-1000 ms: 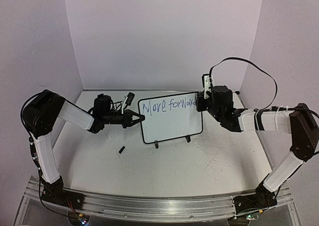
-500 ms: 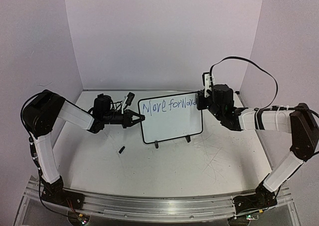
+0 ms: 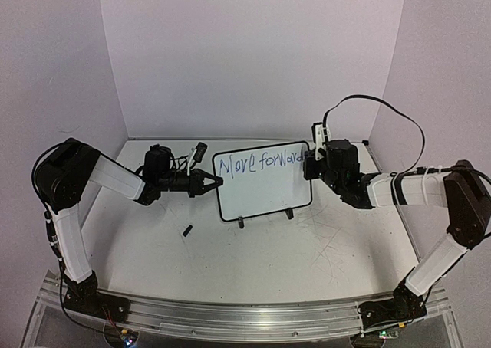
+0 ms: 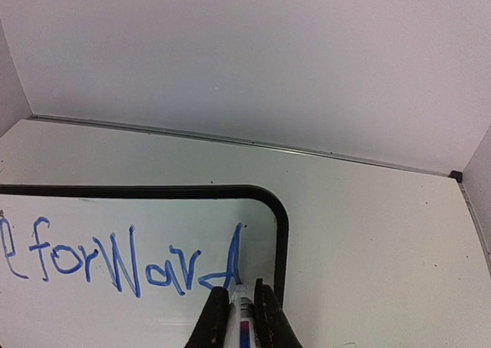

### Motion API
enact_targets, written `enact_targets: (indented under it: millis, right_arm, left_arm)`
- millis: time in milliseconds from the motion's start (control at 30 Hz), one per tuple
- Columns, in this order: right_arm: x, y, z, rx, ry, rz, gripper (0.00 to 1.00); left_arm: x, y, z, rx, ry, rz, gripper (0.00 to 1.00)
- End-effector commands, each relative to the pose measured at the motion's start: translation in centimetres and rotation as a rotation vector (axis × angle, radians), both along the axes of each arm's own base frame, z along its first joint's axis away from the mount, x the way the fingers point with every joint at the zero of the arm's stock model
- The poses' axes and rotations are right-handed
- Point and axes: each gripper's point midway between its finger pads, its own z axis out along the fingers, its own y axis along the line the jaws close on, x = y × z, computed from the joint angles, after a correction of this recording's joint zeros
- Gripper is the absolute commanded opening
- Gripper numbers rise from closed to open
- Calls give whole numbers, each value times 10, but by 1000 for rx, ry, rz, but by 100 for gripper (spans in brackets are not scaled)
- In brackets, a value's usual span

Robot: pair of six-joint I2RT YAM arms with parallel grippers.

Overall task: Write a sentence on the whiteboard
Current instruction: Write on the whiteboard with the whiteboard marker without the cap.

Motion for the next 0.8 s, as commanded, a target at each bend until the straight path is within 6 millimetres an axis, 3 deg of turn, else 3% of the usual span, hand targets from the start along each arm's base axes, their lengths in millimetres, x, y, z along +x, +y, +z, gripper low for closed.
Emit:
enact_targets:
  millis: [0,100,300,467,767]
  right_arm:
    - [-9,-7,37,39,-65,4,0]
    - [-21,0,60,94,-85,74,0]
    - [-49,10,76,122,-106,222,0]
    - [-56,34,72,104,-83,360,0]
    - [-73,77,60,38,-64,453,0]
  left_arm:
    - [19,11,-16,95,-53,94,0]
    - [19,11,-19,100,-48,96,0]
    - [19,13,-19,103,-49,104,0]
    - [18,13,-16,106,-56,118,0]
    - [20,15,-13,114,-56,158,0]
